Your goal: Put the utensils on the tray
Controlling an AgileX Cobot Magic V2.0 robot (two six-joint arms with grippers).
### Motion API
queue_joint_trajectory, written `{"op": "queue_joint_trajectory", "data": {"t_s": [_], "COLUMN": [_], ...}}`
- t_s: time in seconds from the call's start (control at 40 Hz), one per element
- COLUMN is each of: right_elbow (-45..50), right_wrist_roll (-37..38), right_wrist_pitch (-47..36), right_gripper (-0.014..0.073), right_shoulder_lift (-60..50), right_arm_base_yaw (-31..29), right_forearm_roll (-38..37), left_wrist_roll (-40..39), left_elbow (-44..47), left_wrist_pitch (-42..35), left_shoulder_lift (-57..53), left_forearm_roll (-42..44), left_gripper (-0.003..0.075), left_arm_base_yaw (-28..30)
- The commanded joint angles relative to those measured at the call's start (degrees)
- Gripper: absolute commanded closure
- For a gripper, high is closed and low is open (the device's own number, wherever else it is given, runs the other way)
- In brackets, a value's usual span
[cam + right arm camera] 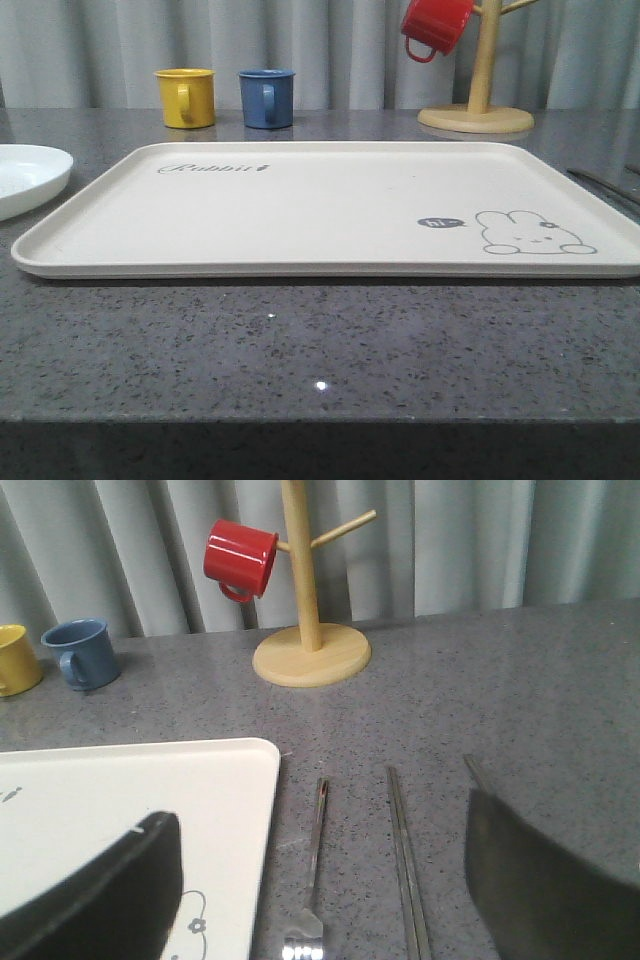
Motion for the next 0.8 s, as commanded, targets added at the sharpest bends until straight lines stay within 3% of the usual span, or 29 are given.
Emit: {"op": "queue_joint_trajectory", "data": {"t_s": [0.0, 0.125, 0.325, 0.525, 0.774], "right_elbow": [-2.0, -2.0, -2.0, -2.0, -2.0], "right_wrist_roll": [-0.4, -0.4, -0.4, -0.4, -0.4], "right_wrist_pitch": [-4.4, -4.4, -4.4, -4.4, -4.4], "right_gripper": [-0.0008, -0.0008, -0.0008, -0.0008, -0.0008], "right_shoulder_lift": [0.7, 0.7, 0.7, 0.7, 0.7], "right_arm_base_yaw": [-0.3, -0.3, -0.3, -0.3, -0.3], "right_forearm_roll": [-0.4, -0.4, -0.3, -0.3, -0.3], "left_wrist_roll": [2.6, 10.3, 15.5, 16.5, 16.5], "left_elbow": [-6.0, -13.0, -23.2, -27.7, -30.1], "left_wrist_pitch": [2.9, 13.3, 29.3, 33.0, 33.8], "left_shoulder_lift": [6.8, 18.4, 34.3, 44.4, 52.2], "left_forearm_roll": [-0.6, -3.8, -4.4, -0.8, 1.4], "left_gripper": [0.0155, 0.0155, 0.0156, 0.0156, 0.0168], "left_arm_base_yaw": [0.1, 0.1, -3.0, -7.9, -8.6]}}
